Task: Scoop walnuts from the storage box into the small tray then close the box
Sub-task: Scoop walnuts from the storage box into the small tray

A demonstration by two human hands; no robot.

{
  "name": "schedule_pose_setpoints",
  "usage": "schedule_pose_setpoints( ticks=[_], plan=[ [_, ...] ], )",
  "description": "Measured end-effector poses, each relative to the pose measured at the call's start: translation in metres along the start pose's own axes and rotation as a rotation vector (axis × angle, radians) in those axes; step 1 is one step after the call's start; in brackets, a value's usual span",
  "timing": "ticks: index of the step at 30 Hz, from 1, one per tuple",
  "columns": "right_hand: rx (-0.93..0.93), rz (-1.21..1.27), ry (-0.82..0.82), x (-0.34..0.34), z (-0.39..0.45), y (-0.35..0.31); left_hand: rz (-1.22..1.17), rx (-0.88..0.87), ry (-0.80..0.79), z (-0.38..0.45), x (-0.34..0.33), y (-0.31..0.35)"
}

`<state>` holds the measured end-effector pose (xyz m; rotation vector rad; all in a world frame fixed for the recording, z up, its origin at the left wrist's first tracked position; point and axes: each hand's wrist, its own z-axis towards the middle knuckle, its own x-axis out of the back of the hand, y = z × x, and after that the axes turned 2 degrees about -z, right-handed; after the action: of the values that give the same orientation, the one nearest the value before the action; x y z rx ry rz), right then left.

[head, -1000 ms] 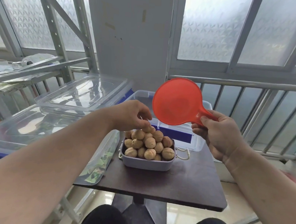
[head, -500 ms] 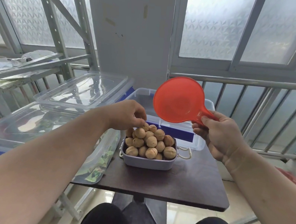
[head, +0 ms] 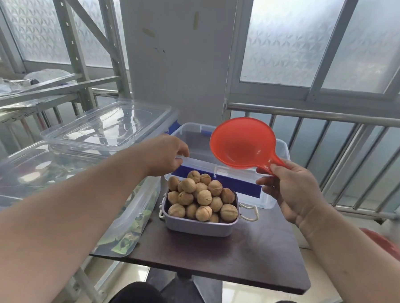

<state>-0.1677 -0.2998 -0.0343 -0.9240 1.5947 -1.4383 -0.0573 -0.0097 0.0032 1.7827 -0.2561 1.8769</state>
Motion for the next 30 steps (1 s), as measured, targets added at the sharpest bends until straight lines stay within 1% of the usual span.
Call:
schedule_pose_setpoints(
  ticks=[10, 20, 30],
  plan=[
    [-0.024, -0.006, 0.004, -0.008, 0.016, -0.001, -0.043, 0.009, 0.029, 0.008, -0.005, -0.010],
    [-0.024, -0.055, 0.009, -0.018, 0.028, -0.002, 0.010, 0.006, 0.032, 0.012, -0.005, -0.020],
    [-0.022, -0.065, 0.016, -0.021, 0.032, -0.006, 0.044, 0.029, -0.001, 0.013, -0.003, -0.017]
  ],
)
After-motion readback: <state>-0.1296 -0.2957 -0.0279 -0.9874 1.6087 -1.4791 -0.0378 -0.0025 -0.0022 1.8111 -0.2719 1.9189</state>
